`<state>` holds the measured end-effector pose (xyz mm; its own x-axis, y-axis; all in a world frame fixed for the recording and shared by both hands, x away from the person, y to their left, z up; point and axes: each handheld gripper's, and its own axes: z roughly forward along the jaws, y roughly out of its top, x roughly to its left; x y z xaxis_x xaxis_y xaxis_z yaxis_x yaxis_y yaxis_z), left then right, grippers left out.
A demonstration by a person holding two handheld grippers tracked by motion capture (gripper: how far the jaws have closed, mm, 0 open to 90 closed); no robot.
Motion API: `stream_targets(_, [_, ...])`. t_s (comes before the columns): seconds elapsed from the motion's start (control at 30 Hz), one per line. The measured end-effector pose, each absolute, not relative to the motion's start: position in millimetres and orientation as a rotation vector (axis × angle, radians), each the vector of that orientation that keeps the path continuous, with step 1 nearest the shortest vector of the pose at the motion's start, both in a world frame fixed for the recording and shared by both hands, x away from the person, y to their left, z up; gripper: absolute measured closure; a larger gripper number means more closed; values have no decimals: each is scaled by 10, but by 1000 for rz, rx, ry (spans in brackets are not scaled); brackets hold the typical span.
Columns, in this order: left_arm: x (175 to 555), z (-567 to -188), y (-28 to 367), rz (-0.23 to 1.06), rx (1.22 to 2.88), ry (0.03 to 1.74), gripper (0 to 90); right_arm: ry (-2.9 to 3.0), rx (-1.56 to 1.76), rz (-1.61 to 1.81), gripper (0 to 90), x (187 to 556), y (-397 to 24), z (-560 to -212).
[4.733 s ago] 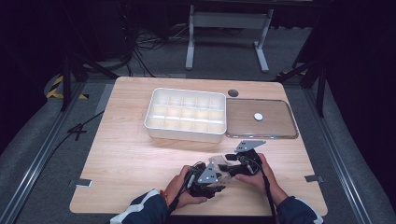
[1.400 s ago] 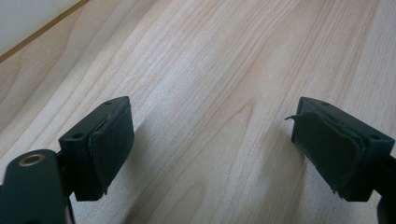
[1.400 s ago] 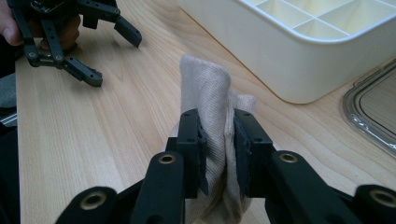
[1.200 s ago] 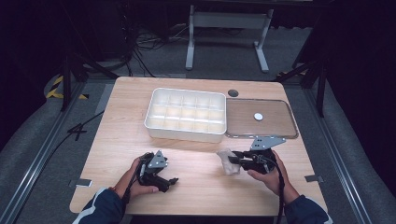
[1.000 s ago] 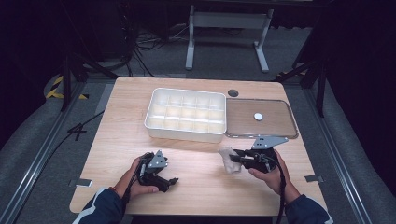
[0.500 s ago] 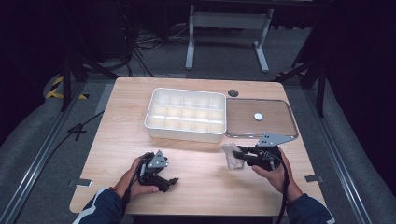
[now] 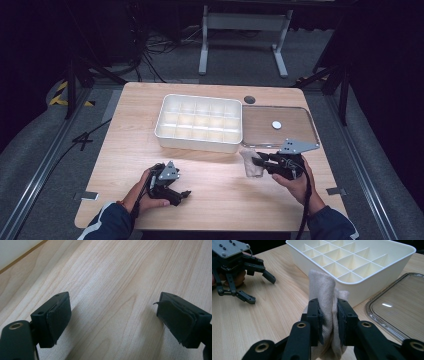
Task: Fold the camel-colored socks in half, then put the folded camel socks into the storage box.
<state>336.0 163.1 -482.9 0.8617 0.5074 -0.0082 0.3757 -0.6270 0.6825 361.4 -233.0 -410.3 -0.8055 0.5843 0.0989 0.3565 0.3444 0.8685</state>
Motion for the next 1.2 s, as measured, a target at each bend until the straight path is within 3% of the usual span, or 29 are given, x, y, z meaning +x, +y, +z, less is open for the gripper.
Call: stream_targets(1.2, [3351, -4835, 1636, 231, 2308, 645, 129, 2336, 841, 1465, 744, 3605, -2363, -4043])
